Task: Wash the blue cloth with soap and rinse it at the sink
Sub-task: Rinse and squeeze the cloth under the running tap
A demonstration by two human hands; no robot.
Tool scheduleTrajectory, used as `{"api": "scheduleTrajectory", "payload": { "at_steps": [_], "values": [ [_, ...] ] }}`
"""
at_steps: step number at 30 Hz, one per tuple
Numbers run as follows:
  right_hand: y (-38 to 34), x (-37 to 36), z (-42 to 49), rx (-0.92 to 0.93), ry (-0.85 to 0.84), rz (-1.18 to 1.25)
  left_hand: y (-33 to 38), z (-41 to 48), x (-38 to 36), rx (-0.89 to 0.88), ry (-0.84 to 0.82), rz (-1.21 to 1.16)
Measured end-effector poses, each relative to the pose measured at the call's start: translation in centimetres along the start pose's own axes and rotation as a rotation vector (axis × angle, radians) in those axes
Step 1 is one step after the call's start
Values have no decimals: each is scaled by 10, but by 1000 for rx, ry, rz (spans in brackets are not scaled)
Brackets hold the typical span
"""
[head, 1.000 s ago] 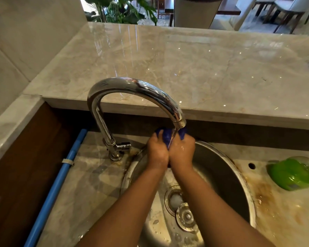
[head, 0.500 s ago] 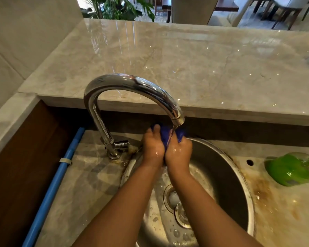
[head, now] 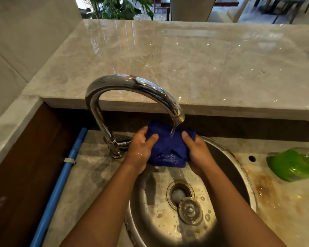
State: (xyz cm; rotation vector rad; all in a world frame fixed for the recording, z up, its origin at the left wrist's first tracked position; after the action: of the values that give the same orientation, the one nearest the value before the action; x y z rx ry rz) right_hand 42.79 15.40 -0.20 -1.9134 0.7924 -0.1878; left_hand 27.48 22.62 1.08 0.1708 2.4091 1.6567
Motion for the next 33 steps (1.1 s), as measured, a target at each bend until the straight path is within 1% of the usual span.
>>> {"api": "scheduleTrajectory", "payload": {
  "at_steps": [2, 5, 8, 10, 11, 14, 16, 18, 19, 21, 25, 28, 33],
  "values": [
    [3, 2, -3, -2, -74, 21, -5, -8, 6, 35, -60, -30],
    [7, 3, -7, -103, -176, 122, -6, -23, 8, 109, -116, -36],
    [20, 5, -7, -225, -137, 262, -2, -30, 6, 148, -174, -16],
    [27, 3, -7, -283, -99, 313, 1, -28, 6, 169, -166, 29],
    [28, 2, -8, -282, -97, 301, 0, -26, 7, 184, -154, 46],
    [25, 4, -11, -214, -92, 172, -4, -26, 5, 220, -80, 37],
    [21, 5, -15, -155, -74, -4, -4, -25, 5, 201, 6, 23],
    [17, 6, -18, -69, -36, -260, 1, -25, 6, 144, 71, 34],
    [15, 5, -20, -33, -12, -343, 4, -25, 5, 100, 95, 58],
    [15, 4, -25, -1, 61, -383, 12, -29, 3, 18, 135, 113],
    [27, 6, -33, -123, 205, -240, 23, -38, -8, -135, 169, 228],
    [37, 15, -38, -123, 267, -222, 22, -43, -11, -174, 220, 272],
    [51, 13, -58, -286, 145, 27, 14, -45, -9, -93, 288, 144]
  ]
}}
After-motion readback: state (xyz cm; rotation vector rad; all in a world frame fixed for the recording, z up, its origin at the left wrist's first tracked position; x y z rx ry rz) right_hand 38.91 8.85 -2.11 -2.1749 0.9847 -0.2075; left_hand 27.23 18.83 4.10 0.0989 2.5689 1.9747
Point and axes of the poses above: each hand's wrist, its own z-axis towards the middle knuckle, its own x-axis out of the back of the hand, y = z × x, the point moved 5 cm from there along z, towards the middle knuckle, and after that the axes turned 8 degrees about y, right-handed, at the moved point
